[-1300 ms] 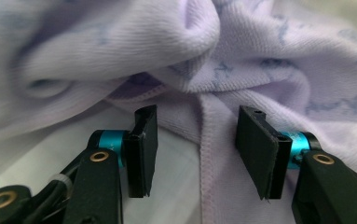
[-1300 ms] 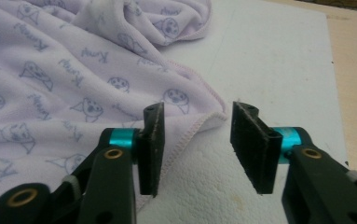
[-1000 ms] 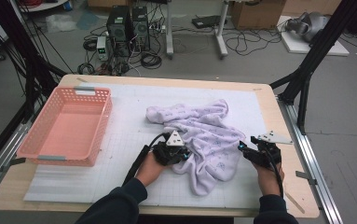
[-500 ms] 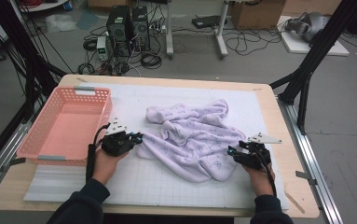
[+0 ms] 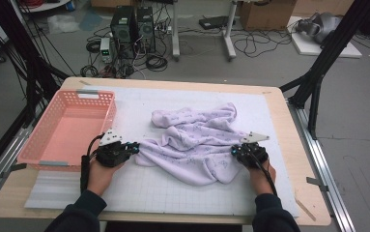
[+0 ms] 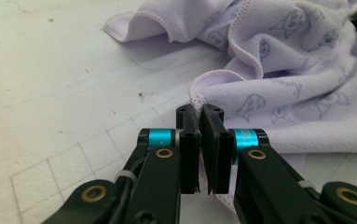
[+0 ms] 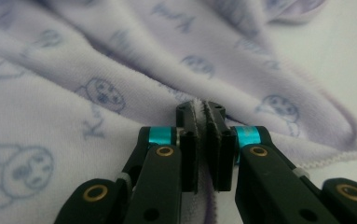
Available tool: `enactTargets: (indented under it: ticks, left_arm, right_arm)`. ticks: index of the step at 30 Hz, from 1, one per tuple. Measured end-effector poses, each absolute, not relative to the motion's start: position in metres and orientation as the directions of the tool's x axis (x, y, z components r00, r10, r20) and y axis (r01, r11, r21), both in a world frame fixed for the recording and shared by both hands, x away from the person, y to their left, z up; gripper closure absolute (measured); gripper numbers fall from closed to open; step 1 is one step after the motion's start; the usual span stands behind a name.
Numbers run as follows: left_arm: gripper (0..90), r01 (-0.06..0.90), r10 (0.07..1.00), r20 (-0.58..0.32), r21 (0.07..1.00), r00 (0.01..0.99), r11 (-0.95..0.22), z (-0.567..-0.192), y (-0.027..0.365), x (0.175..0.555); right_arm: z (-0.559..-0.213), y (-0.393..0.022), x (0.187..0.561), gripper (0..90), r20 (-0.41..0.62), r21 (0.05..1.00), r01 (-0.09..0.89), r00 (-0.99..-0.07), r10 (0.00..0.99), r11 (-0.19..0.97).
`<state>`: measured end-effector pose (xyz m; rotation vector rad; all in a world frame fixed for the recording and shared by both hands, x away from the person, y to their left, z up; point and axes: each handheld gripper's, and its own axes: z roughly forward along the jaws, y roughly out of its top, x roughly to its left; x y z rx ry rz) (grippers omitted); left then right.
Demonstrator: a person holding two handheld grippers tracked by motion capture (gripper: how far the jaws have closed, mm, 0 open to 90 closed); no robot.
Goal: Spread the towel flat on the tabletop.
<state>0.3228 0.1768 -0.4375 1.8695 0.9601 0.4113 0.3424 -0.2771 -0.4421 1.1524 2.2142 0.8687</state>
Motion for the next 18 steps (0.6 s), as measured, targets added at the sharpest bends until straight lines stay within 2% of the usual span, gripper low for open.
enactTargets:
  ticks: [3, 6, 10, 12, 13, 14, 15, 18]
  left_arm:
    - [85.0, 0.436, 0.76, -0.117, 0.869, 0.639, -0.232, -0.438, 0.174, 0.323]
    - [85.0, 0.428, 0.75, -0.104, 0.867, 0.653, -0.253, -0.44, 0.168, 0.323]
    - [85.2, 0.41, 0.745, -0.057, 0.861, 0.665, -0.3, -0.443, 0.159, 0.321]
    - [84.4, 0.42, 0.743, -0.061, 0.854, 0.667, -0.307, -0.445, 0.158, 0.321]
    - [81.2, 0.427, 0.742, -0.062, 0.848, 0.667, -0.314, -0.446, 0.158, 0.321]
    - [72.1, 0.432, 0.75, -0.063, 0.848, 0.659, -0.308, -0.446, 0.158, 0.32]
    - [63.9, 0.438, 0.757, -0.07, 0.848, 0.65, -0.298, -0.447, 0.159, 0.32]
    - [51.1, 0.451, 0.764, -0.096, 0.85, 0.638, -0.27, -0.446, 0.162, 0.322]
  right_arm:
    - [-0.44, -0.28, 0.368, 84.7, -0.171, 0.736, 0.521, -0.474, 0.864, 0.432]
    - [-0.437, -0.278, 0.394, 84.7, -0.262, 0.721, 0.508, -0.428, 0.865, 0.47]
    - [-0.433, -0.273, 0.42, 84.0, -0.262, 0.741, 0.524, -0.35, 0.899, 0.42]
    - [-0.434, -0.27, 0.423, 78.0, -0.225, 0.759, 0.53, -0.333, 0.916, 0.379]
    - [-0.434, -0.269, 0.422, 71.0, -0.222, 0.758, 0.534, -0.328, 0.918, 0.374]
    - [-0.433, -0.269, 0.42, 65.6, -0.221, 0.76, 0.535, -0.323, 0.92, 0.37]
    - [-0.43, -0.27, 0.415, 64.4, -0.201, 0.771, 0.526, -0.332, 0.921, 0.358]
    - [-0.415, -0.278, 0.398, 56.4, -0.157, 0.798, 0.501, -0.361, 0.919, 0.333]
